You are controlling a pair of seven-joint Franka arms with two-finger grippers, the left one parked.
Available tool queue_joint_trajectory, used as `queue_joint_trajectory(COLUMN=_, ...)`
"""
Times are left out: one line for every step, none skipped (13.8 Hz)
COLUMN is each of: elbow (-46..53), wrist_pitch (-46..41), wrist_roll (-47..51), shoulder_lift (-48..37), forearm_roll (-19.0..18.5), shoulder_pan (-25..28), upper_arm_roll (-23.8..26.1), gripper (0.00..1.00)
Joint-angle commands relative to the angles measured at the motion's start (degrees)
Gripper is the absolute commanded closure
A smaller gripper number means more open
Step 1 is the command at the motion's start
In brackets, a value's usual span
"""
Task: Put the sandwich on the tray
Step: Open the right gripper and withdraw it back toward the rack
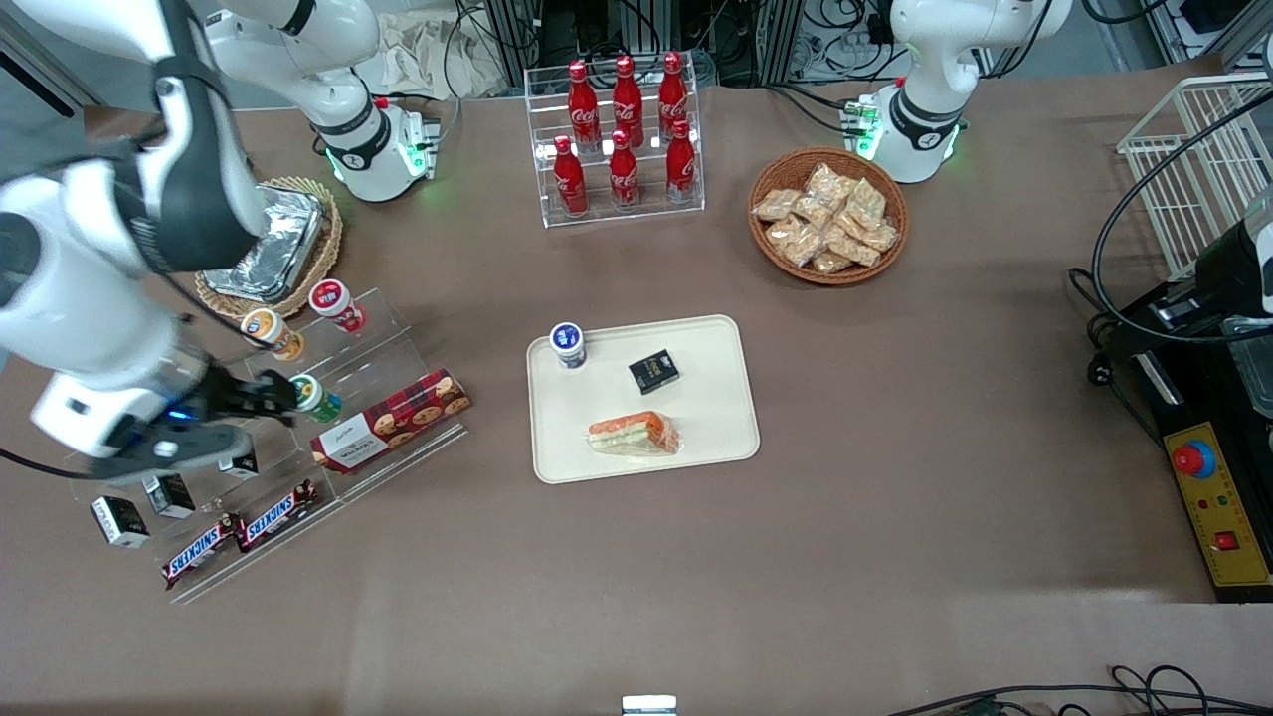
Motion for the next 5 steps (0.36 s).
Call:
queue_joint_trajectory(elbow=-1.4, wrist_pitch=-4.1, wrist_roll=2.5, shoulder_lift=-4.1, forearm_roll=1.6, shoulder_pan=-3.3, upper_arm_roll=0.6, gripper=0.01)
queue_joint_trajectory(elbow=-0.6, wrist_pitch=-4.4, wrist_roll=2.5, shoulder_lift=-4.6, forearm_roll=1.6, shoulder_pan=-4.3, upper_arm_roll=0.5, gripper=0.01)
queue_joint_trajectory(elbow=0.2, wrist_pitch=-5.7, wrist_roll=2.2, shoulder_lift=-4.9, forearm_roll=1.6, shoulder_pan=-5.7, upper_arm_roll=0.3, gripper=0.01)
queue_joint_trajectory(elbow=0.6, wrist_pitch=-6.8, wrist_roll=2.5, shoulder_lift=-5.5, forearm_roll=1.6, shoulder_pan=-6.5, upper_arm_roll=0.2, gripper=0.01)
queue_joint_trajectory(elbow=0.5, wrist_pitch=-7.3, wrist_roll=2.6, shoulder_lift=-6.2, forearm_roll=1.6, shoulder_pan=-7.2, upper_arm_roll=0.2, gripper=0.01)
